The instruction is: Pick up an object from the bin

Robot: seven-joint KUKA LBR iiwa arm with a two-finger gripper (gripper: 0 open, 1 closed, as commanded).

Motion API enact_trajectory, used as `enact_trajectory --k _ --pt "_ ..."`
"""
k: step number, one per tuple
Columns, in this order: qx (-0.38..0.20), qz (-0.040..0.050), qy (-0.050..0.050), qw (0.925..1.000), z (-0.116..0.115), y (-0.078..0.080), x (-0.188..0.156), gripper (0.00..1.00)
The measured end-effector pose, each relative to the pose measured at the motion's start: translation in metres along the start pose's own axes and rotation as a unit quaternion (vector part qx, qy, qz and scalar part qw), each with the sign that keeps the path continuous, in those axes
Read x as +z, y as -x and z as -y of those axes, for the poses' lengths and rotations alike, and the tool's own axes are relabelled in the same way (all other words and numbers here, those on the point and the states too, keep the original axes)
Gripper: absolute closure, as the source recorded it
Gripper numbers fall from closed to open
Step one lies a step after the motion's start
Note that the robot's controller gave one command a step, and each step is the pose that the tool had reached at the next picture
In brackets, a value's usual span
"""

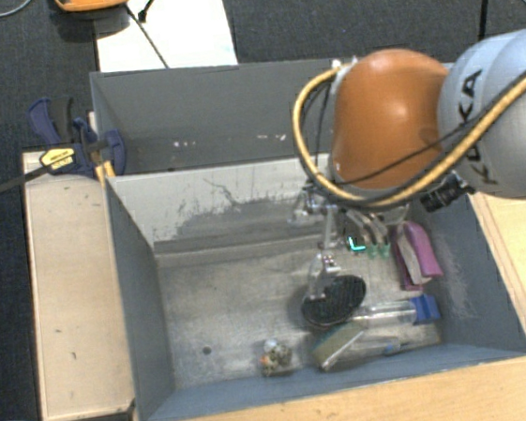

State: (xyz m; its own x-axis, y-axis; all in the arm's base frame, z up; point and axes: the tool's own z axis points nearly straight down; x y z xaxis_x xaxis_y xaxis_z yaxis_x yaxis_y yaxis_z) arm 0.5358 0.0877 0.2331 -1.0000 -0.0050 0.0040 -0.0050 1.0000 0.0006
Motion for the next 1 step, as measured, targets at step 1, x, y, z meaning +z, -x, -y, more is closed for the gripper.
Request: enact_trajectory --k 1 --pt "-0.138 0.0002 0.000 0.9904 0.0551 -0.0251 0.0983 0.00"
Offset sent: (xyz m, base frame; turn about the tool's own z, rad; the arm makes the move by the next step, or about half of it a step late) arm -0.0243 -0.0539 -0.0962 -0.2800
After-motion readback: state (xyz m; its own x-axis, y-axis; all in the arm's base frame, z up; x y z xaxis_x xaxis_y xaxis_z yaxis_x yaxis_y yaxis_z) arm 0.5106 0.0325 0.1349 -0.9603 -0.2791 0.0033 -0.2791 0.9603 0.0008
